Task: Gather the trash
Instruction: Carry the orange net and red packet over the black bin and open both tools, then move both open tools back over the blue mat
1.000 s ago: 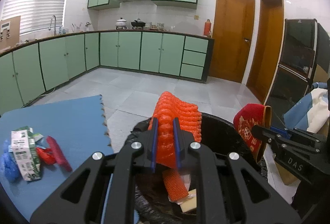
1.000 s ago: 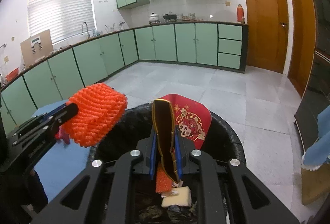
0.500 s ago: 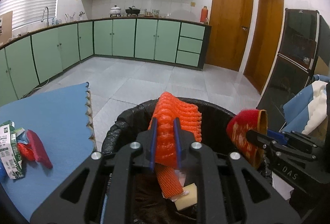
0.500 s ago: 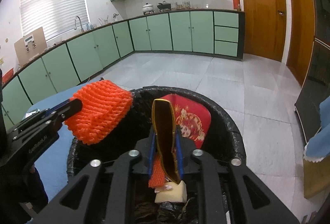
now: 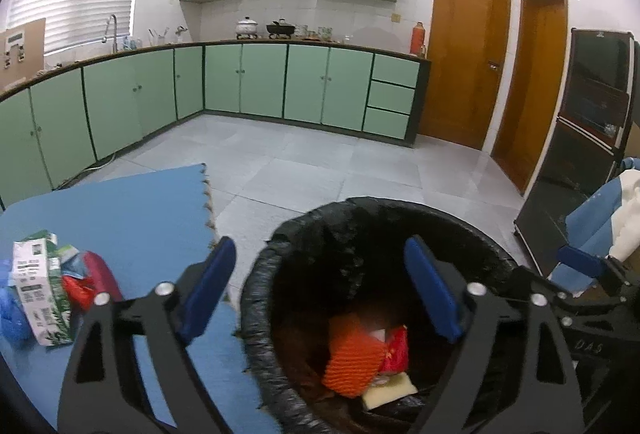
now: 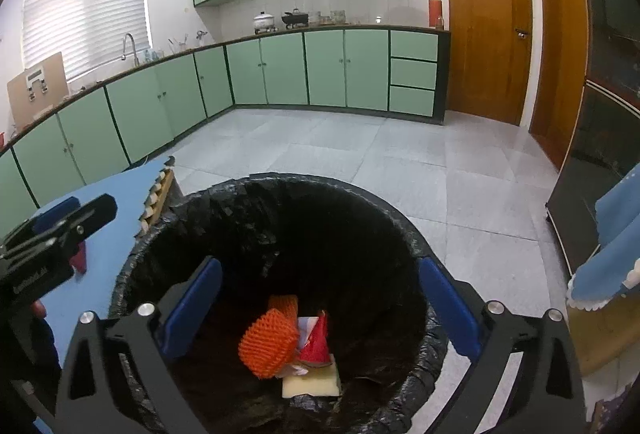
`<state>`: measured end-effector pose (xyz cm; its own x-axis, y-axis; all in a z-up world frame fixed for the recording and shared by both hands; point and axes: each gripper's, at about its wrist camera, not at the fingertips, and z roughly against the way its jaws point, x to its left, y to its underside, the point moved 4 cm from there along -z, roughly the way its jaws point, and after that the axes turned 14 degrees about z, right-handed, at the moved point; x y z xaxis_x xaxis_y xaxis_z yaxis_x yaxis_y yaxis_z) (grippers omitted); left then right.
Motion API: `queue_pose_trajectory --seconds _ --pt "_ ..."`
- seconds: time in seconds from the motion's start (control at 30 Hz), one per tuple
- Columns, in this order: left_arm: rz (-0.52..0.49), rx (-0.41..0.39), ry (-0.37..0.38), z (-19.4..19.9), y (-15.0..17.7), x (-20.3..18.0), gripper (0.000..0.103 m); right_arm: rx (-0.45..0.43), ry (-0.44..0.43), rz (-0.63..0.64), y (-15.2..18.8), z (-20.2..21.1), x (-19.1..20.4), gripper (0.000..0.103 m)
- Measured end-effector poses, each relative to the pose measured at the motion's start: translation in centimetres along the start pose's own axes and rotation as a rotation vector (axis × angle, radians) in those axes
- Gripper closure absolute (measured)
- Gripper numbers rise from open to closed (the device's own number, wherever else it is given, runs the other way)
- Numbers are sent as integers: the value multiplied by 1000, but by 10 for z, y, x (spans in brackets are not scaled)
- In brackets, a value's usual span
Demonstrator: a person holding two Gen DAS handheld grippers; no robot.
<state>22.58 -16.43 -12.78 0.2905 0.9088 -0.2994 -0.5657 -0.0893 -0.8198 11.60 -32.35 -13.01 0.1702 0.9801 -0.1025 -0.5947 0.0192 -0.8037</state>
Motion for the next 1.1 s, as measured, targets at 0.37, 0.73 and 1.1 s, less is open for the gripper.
queue_pose_trajectory --seconds 0.37,0.73,1.1 --pt "37 -58 -69 40 -18 59 11 -52 -71 34 -24 9 44 6" --pt "73 -133 -206 93 -23 133 11 -71 -186 84 -37 4 121 6" --pt "121 -183 -360 131 -29 215 11 -104 -275 142 -49 -2 195 6"
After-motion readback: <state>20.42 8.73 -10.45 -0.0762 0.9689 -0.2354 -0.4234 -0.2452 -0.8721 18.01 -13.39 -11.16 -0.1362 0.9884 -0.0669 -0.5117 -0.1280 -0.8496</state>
